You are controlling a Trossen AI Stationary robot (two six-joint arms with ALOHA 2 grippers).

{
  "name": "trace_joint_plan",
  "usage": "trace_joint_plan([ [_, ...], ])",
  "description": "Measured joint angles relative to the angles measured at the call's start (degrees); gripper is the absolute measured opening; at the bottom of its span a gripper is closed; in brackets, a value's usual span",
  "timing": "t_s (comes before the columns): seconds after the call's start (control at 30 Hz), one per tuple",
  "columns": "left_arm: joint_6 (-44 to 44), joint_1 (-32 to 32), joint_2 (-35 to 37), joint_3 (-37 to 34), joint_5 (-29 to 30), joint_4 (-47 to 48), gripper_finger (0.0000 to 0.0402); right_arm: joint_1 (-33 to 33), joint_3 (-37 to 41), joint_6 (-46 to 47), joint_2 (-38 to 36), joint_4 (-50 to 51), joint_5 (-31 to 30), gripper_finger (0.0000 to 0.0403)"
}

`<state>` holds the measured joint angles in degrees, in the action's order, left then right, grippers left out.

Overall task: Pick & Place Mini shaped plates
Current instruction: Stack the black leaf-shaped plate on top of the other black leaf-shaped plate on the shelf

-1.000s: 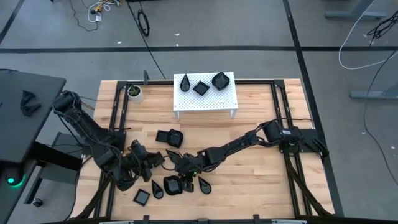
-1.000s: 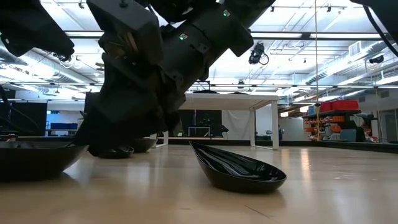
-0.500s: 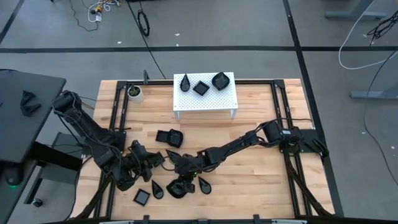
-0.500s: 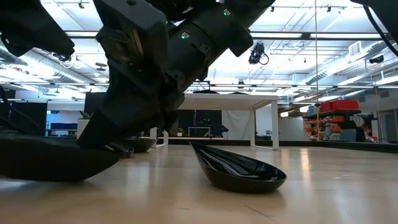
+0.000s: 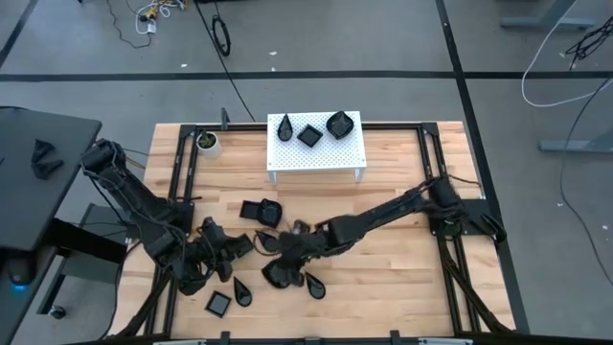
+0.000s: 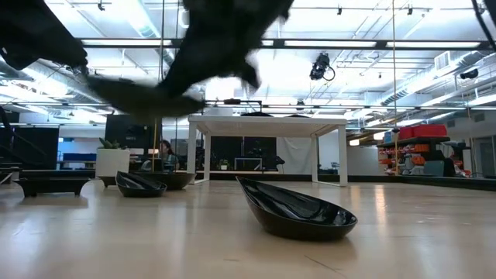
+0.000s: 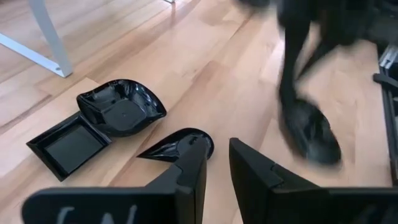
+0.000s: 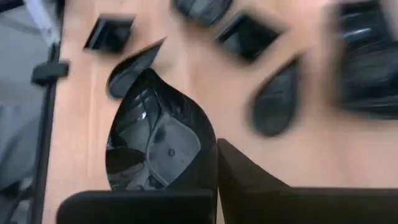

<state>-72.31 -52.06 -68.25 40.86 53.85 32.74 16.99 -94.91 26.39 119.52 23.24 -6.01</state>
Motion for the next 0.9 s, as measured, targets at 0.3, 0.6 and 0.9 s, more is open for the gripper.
trace_joint_plan([
  [0.3,0.03,-1.97,-0.02,0.0,2.52,-0.65,0.0073,-8.02,-0.02,4.25,-23.05,21.93,-26.03,0.0001],
  [0.6,0.04,-2.17,-0.02,0.0,5.29,-0.69,0.0073,-33.81,8.46,17.62,-33.48,25.97,-24.7,0.0],
  [0.9,0.04,-2.17,-0.02,0.0,5.29,-1.19,0.0073,-43.59,23.41,30.54,-33.48,8.38,-19.86,0.0005],
])
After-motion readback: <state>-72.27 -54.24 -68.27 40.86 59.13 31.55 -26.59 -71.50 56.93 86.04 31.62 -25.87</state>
